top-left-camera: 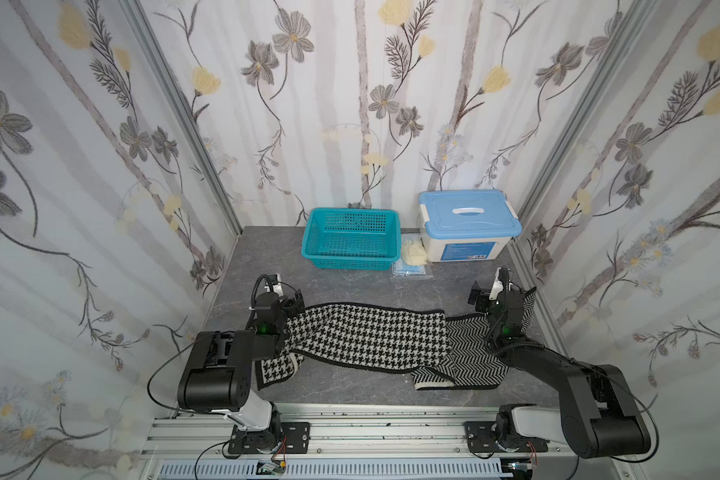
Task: Roll up the scarf and place it into the basket
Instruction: Flatten out the scarf at the center of the board.
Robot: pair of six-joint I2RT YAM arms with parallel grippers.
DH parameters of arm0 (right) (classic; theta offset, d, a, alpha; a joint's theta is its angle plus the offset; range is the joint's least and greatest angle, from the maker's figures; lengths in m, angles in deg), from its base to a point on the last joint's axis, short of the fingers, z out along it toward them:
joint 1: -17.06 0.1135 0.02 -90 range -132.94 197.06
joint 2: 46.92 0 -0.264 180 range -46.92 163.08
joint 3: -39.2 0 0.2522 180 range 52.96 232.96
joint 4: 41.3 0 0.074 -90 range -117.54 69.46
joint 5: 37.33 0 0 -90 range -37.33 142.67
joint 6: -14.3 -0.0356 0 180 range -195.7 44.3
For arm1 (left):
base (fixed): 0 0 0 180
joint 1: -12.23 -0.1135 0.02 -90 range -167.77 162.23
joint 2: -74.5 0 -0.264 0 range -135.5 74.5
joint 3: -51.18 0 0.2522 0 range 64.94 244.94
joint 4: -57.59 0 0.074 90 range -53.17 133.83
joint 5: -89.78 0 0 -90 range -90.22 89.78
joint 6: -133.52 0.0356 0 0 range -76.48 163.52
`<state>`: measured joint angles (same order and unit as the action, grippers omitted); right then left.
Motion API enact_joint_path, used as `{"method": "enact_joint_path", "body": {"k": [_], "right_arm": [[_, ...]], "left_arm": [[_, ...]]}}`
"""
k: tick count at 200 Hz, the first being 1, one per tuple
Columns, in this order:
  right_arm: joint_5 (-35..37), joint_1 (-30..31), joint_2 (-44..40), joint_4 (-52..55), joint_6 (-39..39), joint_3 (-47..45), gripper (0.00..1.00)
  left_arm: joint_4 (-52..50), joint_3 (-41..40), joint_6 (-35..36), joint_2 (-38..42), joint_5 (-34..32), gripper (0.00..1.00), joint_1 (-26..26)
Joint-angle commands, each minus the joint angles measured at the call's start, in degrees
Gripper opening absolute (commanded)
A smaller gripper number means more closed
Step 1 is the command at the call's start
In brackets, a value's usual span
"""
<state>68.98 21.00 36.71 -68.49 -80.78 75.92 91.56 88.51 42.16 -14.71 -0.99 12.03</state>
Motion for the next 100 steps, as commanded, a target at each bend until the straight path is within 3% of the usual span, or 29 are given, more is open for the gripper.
{"method": "enact_joint_path", "body": {"k": [1,89,100], "right_arm": [[0.73,0.01,-0.05,-1.85,0.21,0.24,1.0],[0.82,0.14,-0.06,-1.92,0.25,0.21,1.0],[-0.39,0.35,-0.95,-1.61,1.14,0.38,1.0]], "left_arm": [[0.84,0.06,0.58,-0.06,0.49,1.0,-0.01],[1.01,-0.06,0.64,0.0,0.51,1.0,-0.06],[-1.98,0.87,0.35,1.67,-2.41,1.0,0.39]]}}
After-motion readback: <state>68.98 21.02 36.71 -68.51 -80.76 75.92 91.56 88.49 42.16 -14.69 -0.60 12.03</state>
